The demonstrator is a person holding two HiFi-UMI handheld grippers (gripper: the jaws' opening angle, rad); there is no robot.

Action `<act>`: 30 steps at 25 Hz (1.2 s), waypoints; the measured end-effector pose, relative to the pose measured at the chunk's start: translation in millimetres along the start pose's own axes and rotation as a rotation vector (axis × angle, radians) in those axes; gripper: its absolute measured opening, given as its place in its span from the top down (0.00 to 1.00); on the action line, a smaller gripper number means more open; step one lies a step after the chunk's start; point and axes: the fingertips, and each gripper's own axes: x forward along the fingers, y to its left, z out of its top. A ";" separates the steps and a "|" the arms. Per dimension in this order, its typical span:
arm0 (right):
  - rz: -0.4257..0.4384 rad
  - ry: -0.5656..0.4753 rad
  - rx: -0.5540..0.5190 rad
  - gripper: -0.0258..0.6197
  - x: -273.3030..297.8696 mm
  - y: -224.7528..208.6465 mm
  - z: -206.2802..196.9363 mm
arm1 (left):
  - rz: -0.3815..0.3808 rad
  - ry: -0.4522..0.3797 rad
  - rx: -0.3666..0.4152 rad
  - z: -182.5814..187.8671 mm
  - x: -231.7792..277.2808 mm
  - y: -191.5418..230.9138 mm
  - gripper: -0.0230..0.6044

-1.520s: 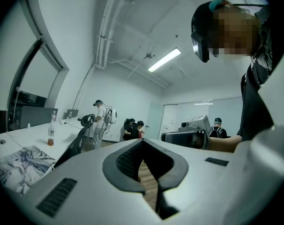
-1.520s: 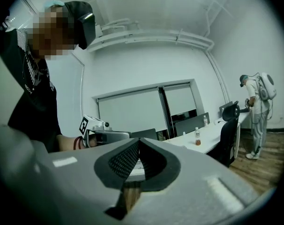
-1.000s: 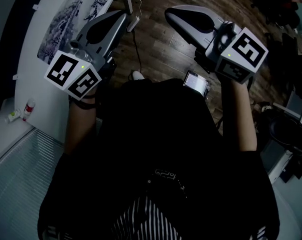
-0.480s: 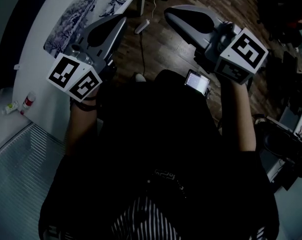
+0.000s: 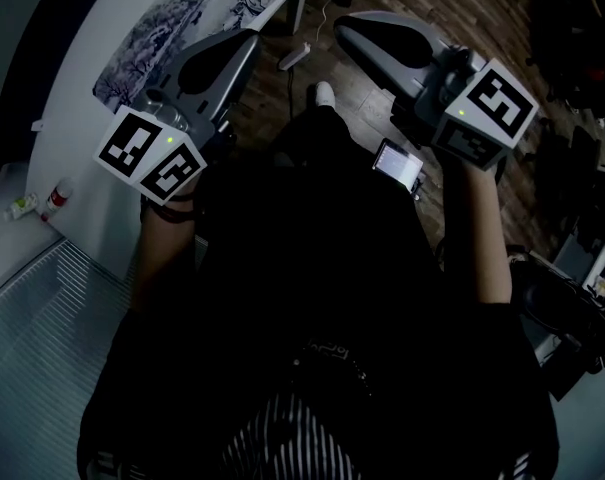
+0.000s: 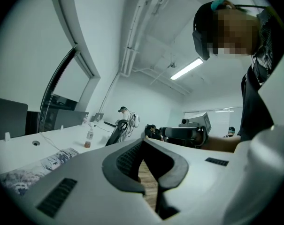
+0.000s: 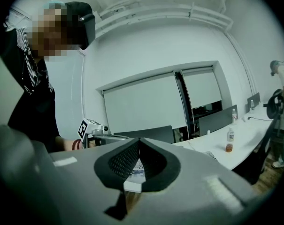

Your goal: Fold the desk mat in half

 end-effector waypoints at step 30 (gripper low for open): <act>0.255 -0.006 0.123 0.95 26.5 -301.5 29.5 | 0.266 0.078 -0.042 53.5 214.6 140.9 0.95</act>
